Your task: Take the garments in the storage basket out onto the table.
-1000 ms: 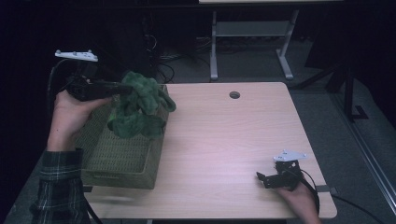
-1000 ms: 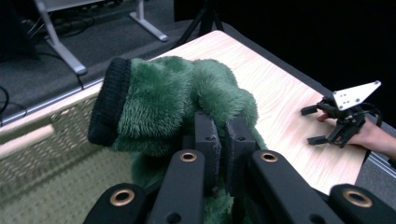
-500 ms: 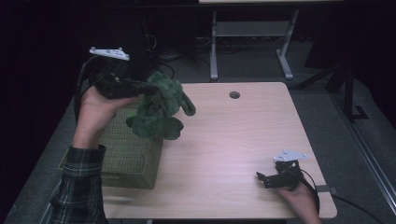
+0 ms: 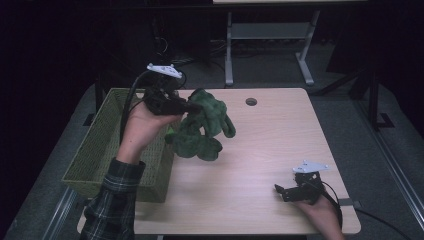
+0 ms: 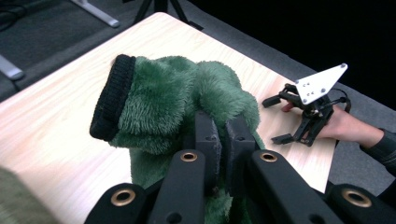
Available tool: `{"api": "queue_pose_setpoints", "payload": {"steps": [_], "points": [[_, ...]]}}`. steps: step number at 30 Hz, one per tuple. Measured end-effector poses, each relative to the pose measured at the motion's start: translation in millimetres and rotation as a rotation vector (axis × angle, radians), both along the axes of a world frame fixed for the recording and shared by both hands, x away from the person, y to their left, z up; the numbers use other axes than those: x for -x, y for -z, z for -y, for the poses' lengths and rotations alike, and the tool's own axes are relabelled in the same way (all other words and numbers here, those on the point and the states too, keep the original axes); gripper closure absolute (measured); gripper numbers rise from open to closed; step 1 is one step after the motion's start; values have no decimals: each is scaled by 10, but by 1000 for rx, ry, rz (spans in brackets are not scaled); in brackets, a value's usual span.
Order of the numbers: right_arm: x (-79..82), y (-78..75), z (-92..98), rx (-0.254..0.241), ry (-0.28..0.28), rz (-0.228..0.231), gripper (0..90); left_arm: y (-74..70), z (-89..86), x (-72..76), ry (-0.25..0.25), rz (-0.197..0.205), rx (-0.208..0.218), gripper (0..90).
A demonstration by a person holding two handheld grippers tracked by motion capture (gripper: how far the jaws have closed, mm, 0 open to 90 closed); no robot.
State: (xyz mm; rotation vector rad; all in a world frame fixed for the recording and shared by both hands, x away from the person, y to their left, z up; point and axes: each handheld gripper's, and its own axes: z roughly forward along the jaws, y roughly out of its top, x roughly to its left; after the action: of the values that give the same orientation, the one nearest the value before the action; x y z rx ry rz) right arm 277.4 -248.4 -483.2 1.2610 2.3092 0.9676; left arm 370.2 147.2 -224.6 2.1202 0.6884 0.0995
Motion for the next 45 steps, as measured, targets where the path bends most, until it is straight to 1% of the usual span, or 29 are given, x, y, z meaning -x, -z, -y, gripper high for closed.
{"api": "queue_pose_setpoints", "payload": {"steps": [3, 6, 7, 8, 9, 13, 14, 15, 19, 22, 23, 24, 28, 34, 35, 36, 37, 38, 39, 42, 45], "points": [[1, 0, -1, -2, 1, -1, 12, 76, 101, 0, 18, -10, 7, 863], [1, -1, -1, -2, 1, -1, 12, 157, 189, 4, 29, -22, 25, 863], [2, -1, -2, -3, 2, -2, 12, 216, 244, 3, 35, -29, 32, 864], [1, -1, -1, -2, 1, -1, 12, 245, 271, 3, 37, -35, 37, 863], [1, -1, -1, -2, 1, -1, 12, 245, 271, 3, 37, -35, 37, 863], [2, -1, -3, -4, 4, -3, 12, 355, 377, 0, 54, -49, 42, 864], [2, -1, -3, -4, 3, -2, 12, 405, 427, 2, 53, -56, 45, 863], [2, -1, -3, -4, 3, -2, 12, 405, 427, 2, 53, -56, 45, 863], [2, -1, -3, -3, 3, -3, 12, 511, 525, 14, 64, -57, 45, 864], [1, -1, -2, -3, 2, -1, 12, 602, 608, 26, 62, -59, 48, 864], [2, -1, -2, -3, 2, -2, 12, 670, 665, 27, 67, -65, 52, 863], [2, -1, -2, -3, 2, -2, 12, 670, 665, 27, 67, -65, 52, 864], [2, -1, -2, -2, 2, -2, 12, 807, 783, 34, 73, -82, 63, 863], [1, 0, -1, -1, 1, 0, 12, 1044, 942, 58, 93, -125, 68, 863], [1, 0, -1, -1, 1, 0, 12, 1139, 993, 62, 94, -146, 75, 863], [1, 0, -1, -1, 1, 0, 12, 1139, 993, 62, 94, -146, 75, 863], [0, 0, -1, -1, 1, 0, 12, 1188, 1018, 64, 97, -155, 73, 863], [0, 0, -1, -1, 1, 0, 12, 1285, 1067, 61, 105, -162, 66, 863], [0, 0, -1, -1, 1, 0, 12, 1285, 1067, 61, 105, -162, 66, 863], [0, 0, 0, 1, 0, 0, 12, 1437, 1130, 48, 102, -185, 58, 863], [0, 0, 0, 0, 0, 0, 12, 1580, 1167, 16, 97, -195, 45, 862]]}}
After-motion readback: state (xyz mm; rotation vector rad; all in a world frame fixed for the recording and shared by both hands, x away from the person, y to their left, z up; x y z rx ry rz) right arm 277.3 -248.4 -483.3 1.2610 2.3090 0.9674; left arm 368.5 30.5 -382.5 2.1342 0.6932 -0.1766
